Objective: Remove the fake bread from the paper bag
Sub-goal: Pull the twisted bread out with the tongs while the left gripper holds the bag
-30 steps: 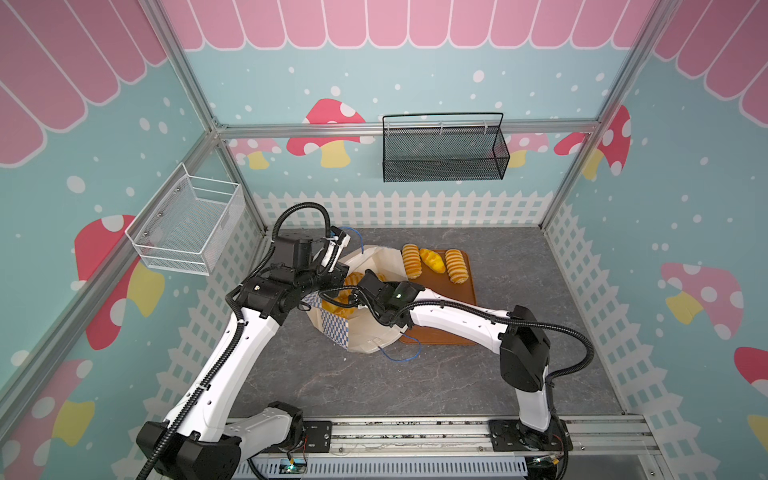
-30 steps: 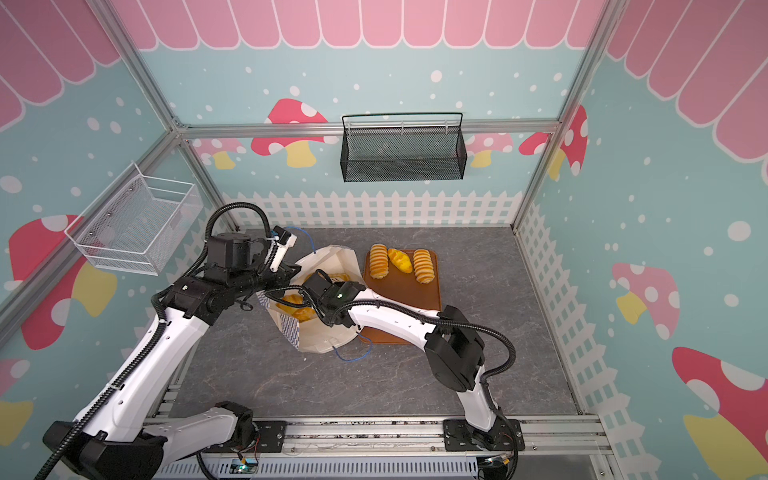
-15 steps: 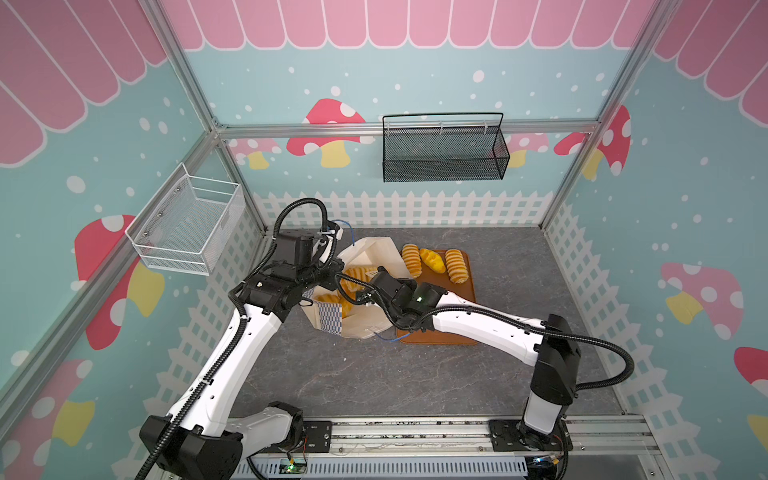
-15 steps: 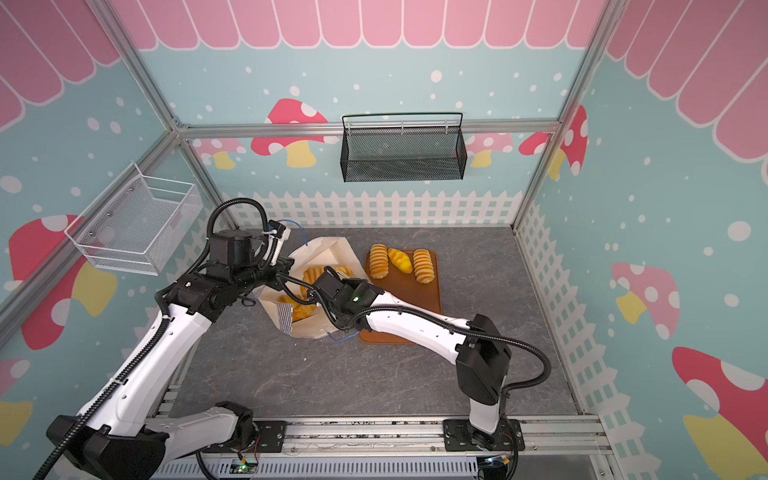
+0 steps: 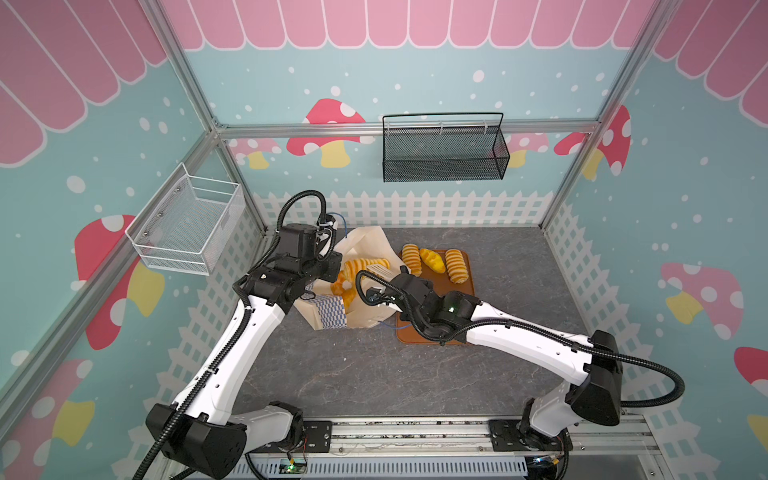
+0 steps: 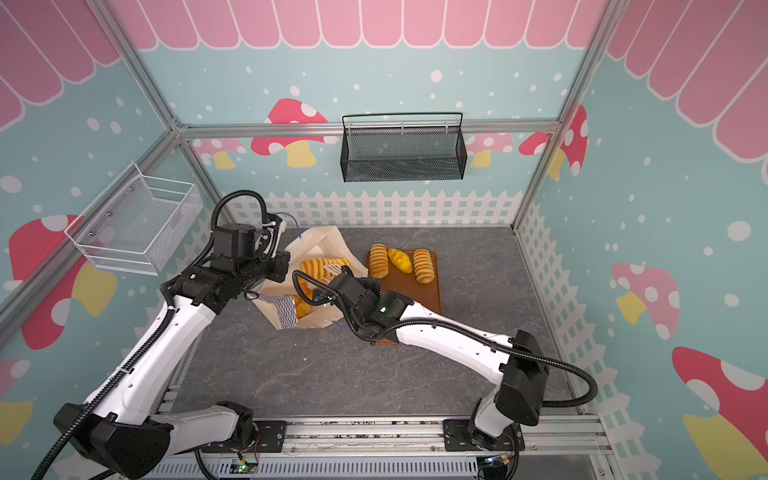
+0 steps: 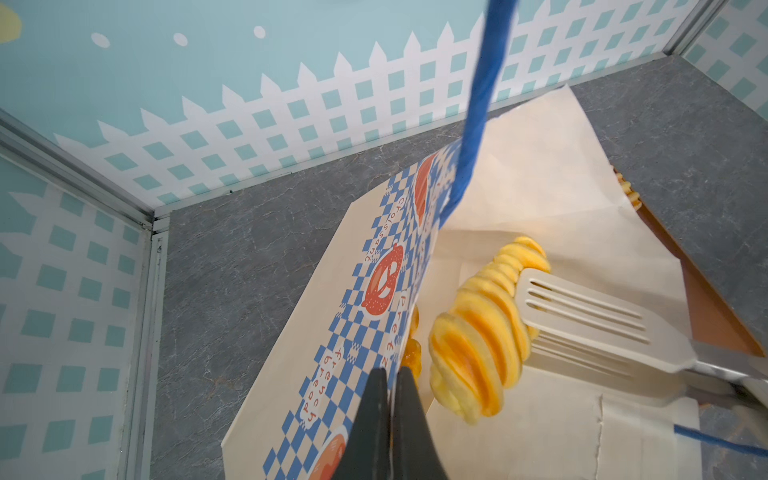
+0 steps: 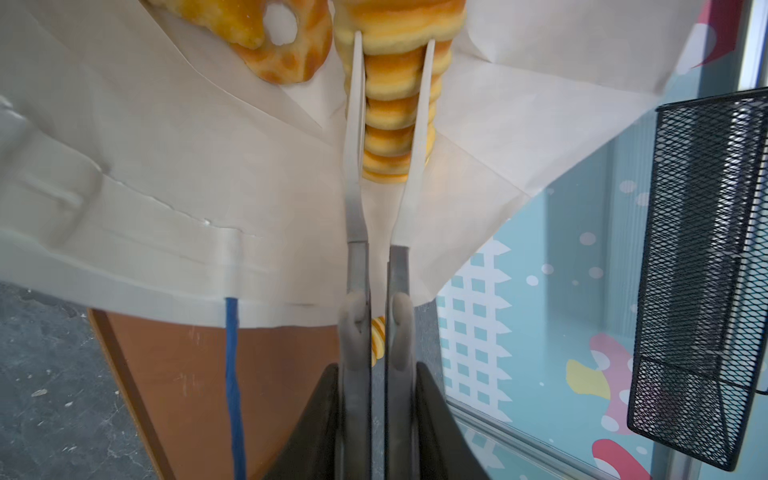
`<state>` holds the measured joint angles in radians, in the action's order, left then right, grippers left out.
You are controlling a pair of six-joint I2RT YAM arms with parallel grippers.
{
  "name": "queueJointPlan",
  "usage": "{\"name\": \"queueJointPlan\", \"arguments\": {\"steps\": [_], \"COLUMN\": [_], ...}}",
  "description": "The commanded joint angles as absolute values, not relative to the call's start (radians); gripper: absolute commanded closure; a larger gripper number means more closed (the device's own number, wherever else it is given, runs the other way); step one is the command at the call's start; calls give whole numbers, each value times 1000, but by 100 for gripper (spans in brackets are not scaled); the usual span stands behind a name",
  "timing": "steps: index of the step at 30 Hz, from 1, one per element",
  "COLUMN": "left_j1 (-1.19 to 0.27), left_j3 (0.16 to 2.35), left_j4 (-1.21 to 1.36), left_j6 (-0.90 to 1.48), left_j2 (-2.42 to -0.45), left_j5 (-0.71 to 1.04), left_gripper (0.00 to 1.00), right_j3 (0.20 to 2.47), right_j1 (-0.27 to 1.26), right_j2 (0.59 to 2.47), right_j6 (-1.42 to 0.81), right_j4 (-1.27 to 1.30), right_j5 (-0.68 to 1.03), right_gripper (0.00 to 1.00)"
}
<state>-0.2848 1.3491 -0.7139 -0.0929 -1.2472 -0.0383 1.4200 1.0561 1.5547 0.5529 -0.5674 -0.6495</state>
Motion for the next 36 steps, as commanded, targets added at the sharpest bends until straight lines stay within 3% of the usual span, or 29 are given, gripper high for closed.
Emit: {"name": "queueJointPlan", "arguments": {"steps": [1,21,36], "left_j1": [-281,-119,-101], "left_j3": [1386,1367,1354], "left_j4": [-717,-770,-793], "left_j6": [-68,48,52], "left_j2": [-1261,-1258,-1256], "left_j5": [-79,44,53], "left_gripper": [100,100,100], "right_j3": [1414,1485,1509], "right_j1": [1065,1065,1065], "right_j2": [1501,1462,1386], "right_j6": [550,454,378], "right_j4": [-487,-606,-635], "right_j5": [-650,-672,-650], "right_gripper": [82,82,82]}}
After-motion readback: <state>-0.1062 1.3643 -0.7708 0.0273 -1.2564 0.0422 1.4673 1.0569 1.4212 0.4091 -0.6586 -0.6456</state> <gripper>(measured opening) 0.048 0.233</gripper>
